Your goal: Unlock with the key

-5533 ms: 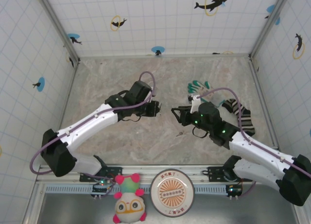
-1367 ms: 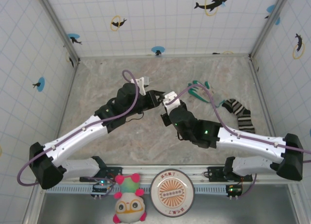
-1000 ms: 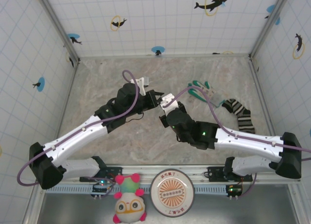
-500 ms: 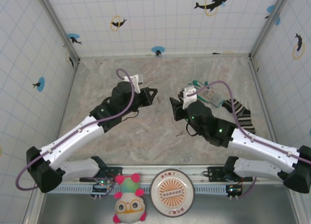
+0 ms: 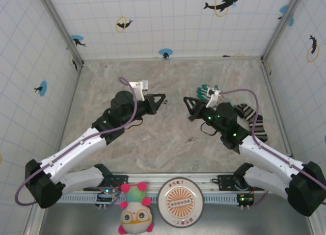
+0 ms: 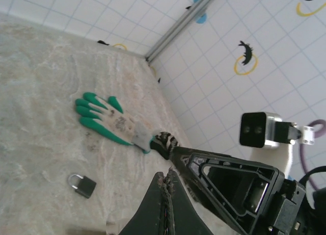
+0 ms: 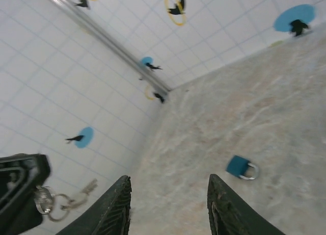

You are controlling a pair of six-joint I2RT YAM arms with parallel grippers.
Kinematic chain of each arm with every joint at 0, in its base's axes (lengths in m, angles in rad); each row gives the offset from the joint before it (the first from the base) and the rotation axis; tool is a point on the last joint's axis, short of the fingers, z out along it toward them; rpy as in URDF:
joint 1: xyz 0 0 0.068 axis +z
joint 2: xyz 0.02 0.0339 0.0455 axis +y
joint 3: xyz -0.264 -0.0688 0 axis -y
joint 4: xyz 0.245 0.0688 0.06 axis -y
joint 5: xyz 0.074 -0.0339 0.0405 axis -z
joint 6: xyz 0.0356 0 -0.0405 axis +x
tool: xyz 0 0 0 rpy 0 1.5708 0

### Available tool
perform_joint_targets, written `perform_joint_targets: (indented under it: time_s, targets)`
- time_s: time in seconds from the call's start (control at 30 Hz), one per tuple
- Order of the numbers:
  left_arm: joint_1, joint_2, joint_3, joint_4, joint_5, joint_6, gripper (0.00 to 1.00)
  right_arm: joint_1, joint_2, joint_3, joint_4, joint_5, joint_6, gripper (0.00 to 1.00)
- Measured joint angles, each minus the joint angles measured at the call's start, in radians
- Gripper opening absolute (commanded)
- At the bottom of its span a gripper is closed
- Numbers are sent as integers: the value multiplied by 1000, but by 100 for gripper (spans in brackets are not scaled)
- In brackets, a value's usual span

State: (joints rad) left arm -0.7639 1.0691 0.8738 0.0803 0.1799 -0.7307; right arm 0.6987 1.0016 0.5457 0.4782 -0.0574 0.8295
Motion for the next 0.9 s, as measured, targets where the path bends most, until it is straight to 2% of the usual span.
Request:
perform_joint_targets:
  time_s: [0.2, 0.37, 0.57, 0.73, 0.9]
  targets:
    - [0, -13, -59, 130, 69, -34, 0, 4, 22, -31, 271, -143, 141, 35]
    - [0, -19, -82, 208, 105, -64, 0, 21, 98, -41, 456, -206, 225, 40]
    - [0, -32, -92, 261, 131, -85, 0, 49, 143, -41, 552, -244, 262, 37]
    - [-1, -32, -95, 279, 135, -89, 0, 66, 156, -41, 593, -261, 275, 32]
    - [-1, -33, -101, 297, 135, -91, 0, 80, 172, -40, 602, -274, 278, 31]
